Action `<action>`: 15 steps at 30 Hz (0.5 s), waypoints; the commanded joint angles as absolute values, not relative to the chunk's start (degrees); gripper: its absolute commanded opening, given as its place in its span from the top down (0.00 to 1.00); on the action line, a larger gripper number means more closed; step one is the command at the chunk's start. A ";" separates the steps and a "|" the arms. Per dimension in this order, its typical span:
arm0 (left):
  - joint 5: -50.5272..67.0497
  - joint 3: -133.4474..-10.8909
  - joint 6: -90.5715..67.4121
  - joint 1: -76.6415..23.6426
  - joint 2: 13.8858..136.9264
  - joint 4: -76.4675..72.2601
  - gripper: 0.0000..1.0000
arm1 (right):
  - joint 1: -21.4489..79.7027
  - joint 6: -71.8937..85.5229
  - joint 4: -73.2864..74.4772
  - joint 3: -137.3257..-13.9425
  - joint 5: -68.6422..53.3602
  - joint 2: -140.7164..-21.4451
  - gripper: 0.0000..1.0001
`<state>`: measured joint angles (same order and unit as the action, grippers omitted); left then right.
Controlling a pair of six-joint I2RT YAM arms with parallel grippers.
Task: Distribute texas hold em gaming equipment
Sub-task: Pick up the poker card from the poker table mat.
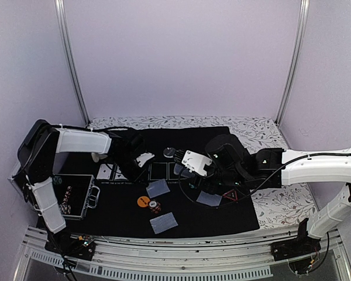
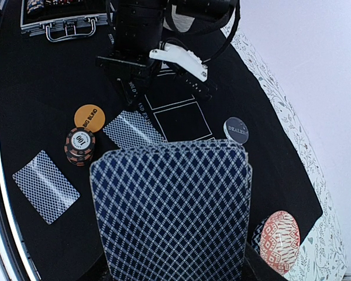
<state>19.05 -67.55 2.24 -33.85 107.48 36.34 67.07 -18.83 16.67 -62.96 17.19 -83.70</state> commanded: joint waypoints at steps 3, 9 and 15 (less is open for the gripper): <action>15.19 -70.53 0.59 -33.44 97.87 37.10 1.00 | 66.98 -18.19 15.91 -62.98 17.27 -82.89 0.49; -8.65 -74.24 0.05 -32.92 94.16 43.54 1.00 | 66.97 -18.23 15.91 -62.92 17.23 -82.55 0.49; -28.47 -78.20 -2.51 -34.31 95.63 47.82 1.00 | 66.99 -18.46 15.82 -63.12 17.23 -82.77 0.49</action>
<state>-11.75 -76.05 -0.51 -33.67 94.30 43.16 67.07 -18.85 16.67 -62.96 17.21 -83.70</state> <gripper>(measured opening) 0.005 0.514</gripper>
